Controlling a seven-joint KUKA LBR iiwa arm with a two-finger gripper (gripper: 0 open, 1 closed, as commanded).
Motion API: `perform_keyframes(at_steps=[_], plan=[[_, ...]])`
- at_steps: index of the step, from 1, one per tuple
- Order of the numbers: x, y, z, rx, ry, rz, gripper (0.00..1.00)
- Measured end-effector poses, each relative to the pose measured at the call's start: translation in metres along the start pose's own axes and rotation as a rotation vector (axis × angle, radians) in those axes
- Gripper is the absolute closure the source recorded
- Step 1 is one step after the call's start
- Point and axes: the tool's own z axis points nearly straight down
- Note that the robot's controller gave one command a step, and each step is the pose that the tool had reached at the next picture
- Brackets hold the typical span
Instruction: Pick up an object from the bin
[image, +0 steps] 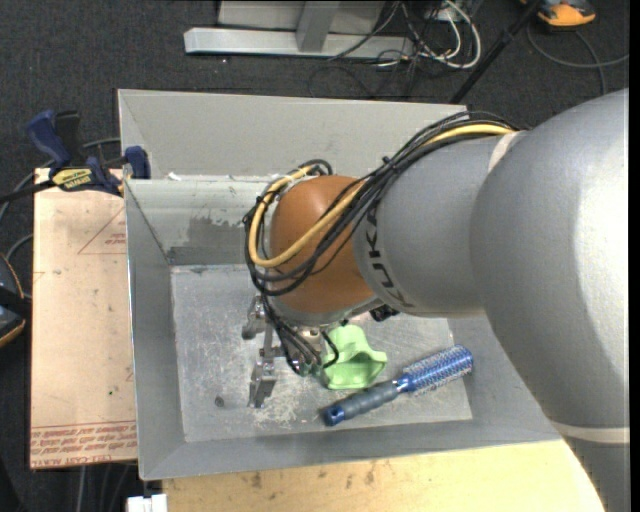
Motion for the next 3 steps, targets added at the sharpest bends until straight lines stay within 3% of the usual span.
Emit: perform_keyframes(at_steps=[1, 2, 3], plan=[[0.037, -0.102, 0.045, 0.003, -0.008, -0.009, 0.0], [-0.006, -0.176, 0.055, -0.003, -0.008, -0.038, 0.0], [-0.006, -0.174, 0.054, -0.001, -0.009, -0.042, 1.0]])
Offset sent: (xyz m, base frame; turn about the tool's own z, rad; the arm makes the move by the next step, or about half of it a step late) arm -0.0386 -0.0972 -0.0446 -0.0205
